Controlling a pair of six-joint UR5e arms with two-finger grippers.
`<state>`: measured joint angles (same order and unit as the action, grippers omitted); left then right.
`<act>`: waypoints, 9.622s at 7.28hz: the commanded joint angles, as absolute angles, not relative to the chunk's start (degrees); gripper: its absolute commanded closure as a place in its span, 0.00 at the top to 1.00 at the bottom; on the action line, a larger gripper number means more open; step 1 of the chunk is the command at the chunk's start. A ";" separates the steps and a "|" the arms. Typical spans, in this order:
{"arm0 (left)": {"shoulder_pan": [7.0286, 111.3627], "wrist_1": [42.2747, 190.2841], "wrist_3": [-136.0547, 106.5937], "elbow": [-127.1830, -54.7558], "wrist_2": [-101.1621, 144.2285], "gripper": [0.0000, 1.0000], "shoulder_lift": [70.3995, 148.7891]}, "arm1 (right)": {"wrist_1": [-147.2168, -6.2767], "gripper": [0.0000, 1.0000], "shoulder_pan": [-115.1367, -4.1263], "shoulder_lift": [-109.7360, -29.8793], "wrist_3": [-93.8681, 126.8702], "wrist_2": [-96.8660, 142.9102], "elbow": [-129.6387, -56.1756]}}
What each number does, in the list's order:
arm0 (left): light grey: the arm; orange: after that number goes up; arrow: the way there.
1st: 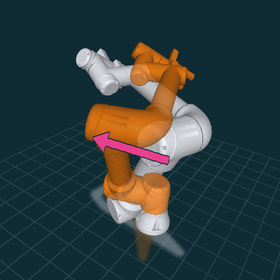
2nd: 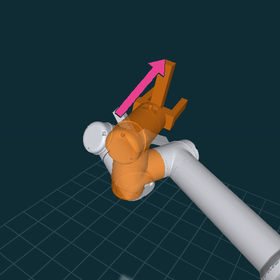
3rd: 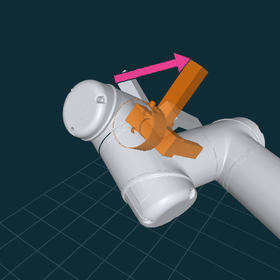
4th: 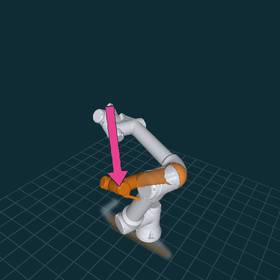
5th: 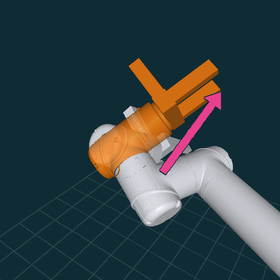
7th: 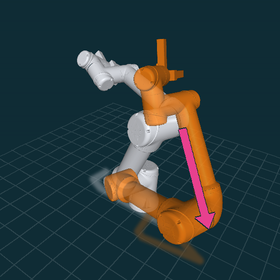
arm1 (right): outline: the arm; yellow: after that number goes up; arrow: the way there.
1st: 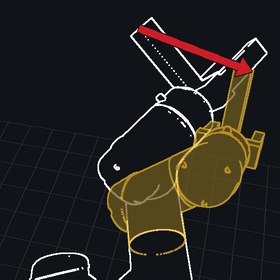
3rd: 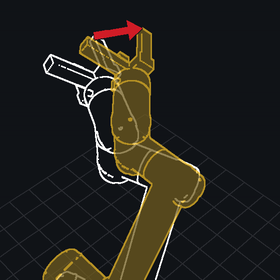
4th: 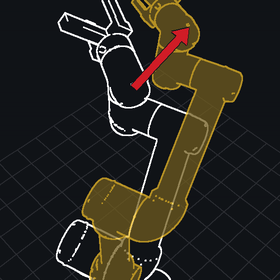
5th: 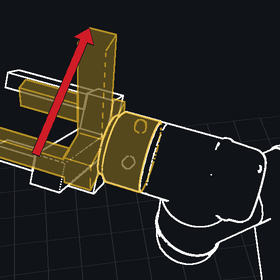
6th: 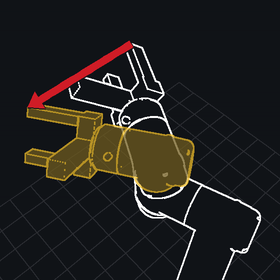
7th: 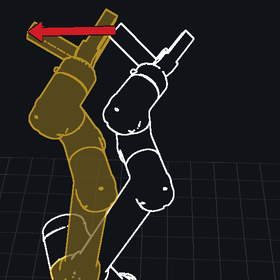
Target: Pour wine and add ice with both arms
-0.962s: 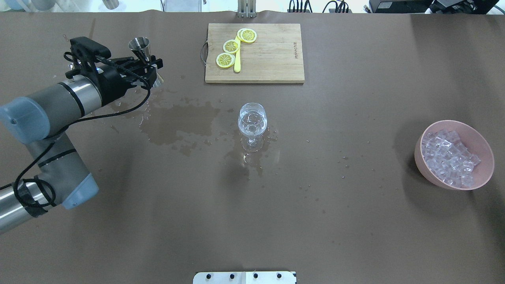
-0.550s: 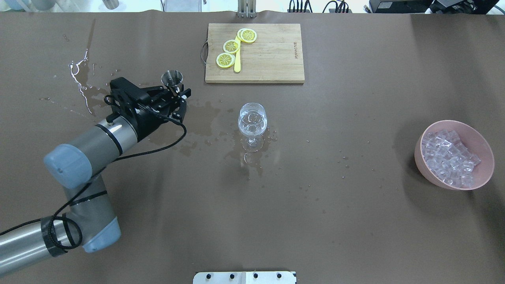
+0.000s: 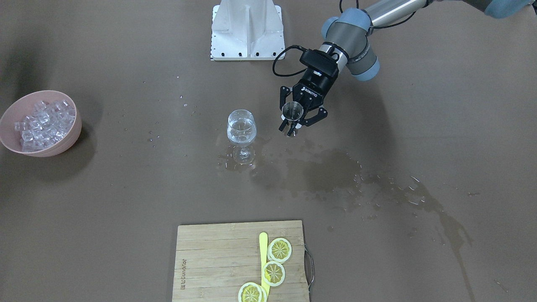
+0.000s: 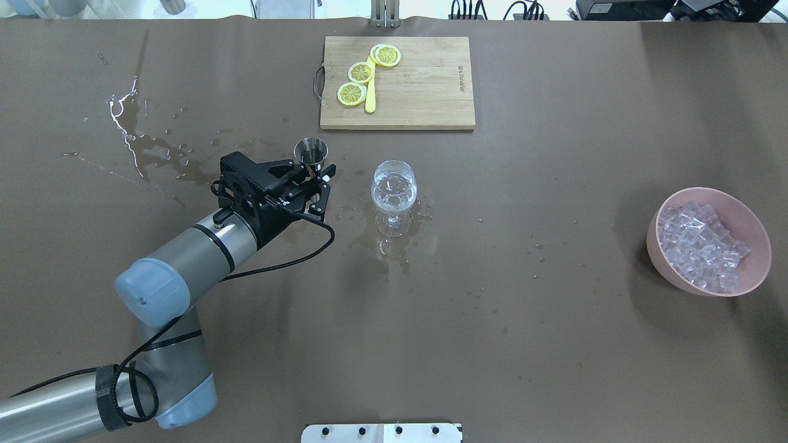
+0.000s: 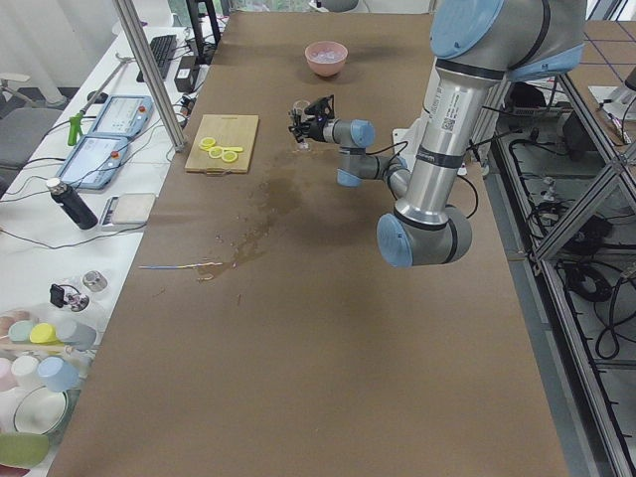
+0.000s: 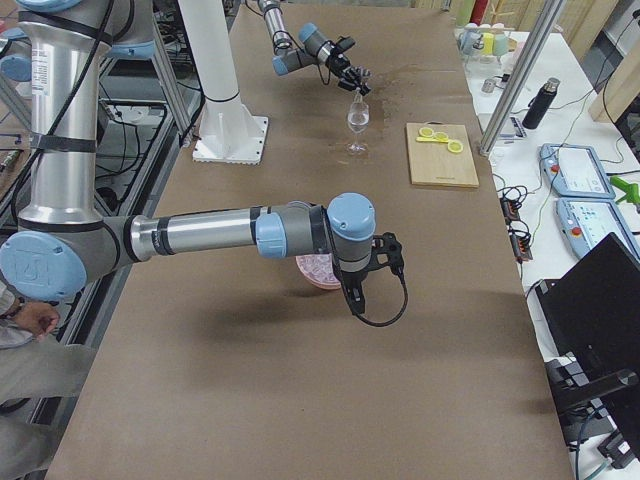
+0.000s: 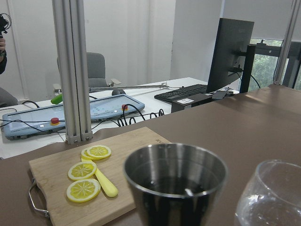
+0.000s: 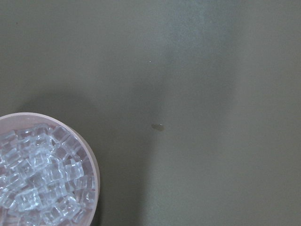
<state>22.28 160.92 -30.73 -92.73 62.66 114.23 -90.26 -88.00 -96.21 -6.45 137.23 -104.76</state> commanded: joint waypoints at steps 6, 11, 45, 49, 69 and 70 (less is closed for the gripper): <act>18.72 150.40 -13.54 -94.48 54.93 0.00 120.13 | -90.35 1.00 -87.98 -96.06 -6.42 137.29 -104.50; 18.72 145.56 -7.91 -94.57 53.61 0.00 122.25 | -90.35 1.00 -87.98 -96.06 -6.42 137.29 -104.85; 18.81 114.08 23.90 -96.77 39.64 0.00 128.32 | -90.26 1.00 -87.98 -95.71 -6.42 137.55 -104.68; 18.55 112.59 26.80 -97.73 38.33 0.00 128.85 | -90.35 1.00 -87.98 -95.71 -6.42 137.46 -104.41; 43.15 164.26 -56.25 -77.72 68.12 0.00 95.72 | -90.18 1.00 -81.04 -88.43 -3.78 135.70 -107.05; 43.94 164.35 -55.90 -76.74 68.03 0.00 94.76 | -90.18 1.00 -80.34 -88.07 -3.78 135.01 -107.14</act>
